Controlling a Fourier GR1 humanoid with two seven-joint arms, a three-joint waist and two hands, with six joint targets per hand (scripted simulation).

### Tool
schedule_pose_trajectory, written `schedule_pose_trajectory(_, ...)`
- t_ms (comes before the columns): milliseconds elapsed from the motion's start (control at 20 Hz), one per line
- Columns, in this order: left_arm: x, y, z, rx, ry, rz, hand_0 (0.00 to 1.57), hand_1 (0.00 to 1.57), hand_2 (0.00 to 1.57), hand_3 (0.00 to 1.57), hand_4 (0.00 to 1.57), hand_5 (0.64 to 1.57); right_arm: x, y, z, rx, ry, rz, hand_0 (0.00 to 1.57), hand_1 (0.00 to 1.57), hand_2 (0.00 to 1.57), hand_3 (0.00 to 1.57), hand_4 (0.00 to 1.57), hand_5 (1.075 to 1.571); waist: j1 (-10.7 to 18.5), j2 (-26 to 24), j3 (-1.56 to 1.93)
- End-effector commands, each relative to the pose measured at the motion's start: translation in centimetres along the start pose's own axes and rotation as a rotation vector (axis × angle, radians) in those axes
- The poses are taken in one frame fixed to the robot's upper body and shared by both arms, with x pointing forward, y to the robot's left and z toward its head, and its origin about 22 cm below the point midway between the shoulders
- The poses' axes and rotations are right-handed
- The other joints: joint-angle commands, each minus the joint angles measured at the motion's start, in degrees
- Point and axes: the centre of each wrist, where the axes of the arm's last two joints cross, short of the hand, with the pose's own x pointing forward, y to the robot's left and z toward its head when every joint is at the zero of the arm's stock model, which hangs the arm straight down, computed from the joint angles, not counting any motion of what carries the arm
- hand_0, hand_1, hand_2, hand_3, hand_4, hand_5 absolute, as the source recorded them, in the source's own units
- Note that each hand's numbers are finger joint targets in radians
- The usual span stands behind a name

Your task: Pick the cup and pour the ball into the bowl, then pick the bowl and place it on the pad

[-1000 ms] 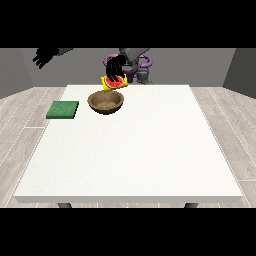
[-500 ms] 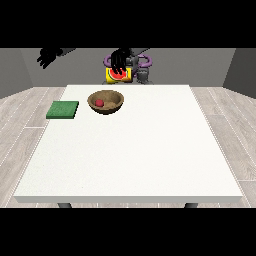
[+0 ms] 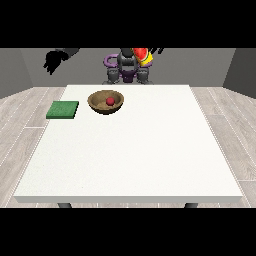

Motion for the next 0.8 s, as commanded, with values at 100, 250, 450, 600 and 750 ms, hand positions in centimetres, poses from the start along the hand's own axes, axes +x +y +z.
schedule_pose_trajectory(100, -3.6, 6.7, -1.5, 0.029, 0.055, 0.604, 0.0, 0.0, 0.0, 0.0, 1.07, 1.571, -1.6, 1.7, 0.2, -0.04, 0.012, -0.016, 0.0, 0.0, 0.0, 0.0, 0.77, 1.556, 3.91, 2.82, 0.01)
schedule_pose_trajectory(250, -6.1, 10.6, -1.8, -0.02, -0.035, 0.739, 0.0, 0.0, 0.0, 0.0, 1.05, 1.566, -4.7, 3.1, 1.2, -0.1, 0.048, -0.05, 0.0, 0.0, 0.0, 0.0, 0.75, 1.563, 7.76, 4.39, 0.36)
schedule_pose_trajectory(450, -9.8, 15.9, -2.2, -0.05, -0.107, 0.824, 0.0, 0.0, 0.0, 0.0, 1.06, 1.561, -5.4, 4.7, 0.9, -0.109, -0.01, -0.07, 0.0, 0.0, 0.0, 0.0, 0.73, 1.566, 9.35, 9.15, 0.62)
schedule_pose_trajectory(600, -12.7, 18.0, -1.8, -0.042, -0.082, 0.858, 0.0, 0.0, 0.0, 0.0, 1.05, 1.559, -5.8, 8.0, 0.2, -0.084, -0.01, -0.089, 0.0, 0.0, 0.0, 0.0, 0.73, 1.566, 6.96, 10.03, 0.64)
schedule_pose_trajectory(750, -13.8, 20.4, -1.0, -0.056, -0.132, 0.834, 0.0, 0.0, 0.0, 0.0, 1.04, 1.558, -7.3, 6.0, 0.4, -0.128, -0.044, -0.114, 0.0, 0.0, 0.0, 0.0, 0.72, 1.566, 8.72, 12.65, 0.7)
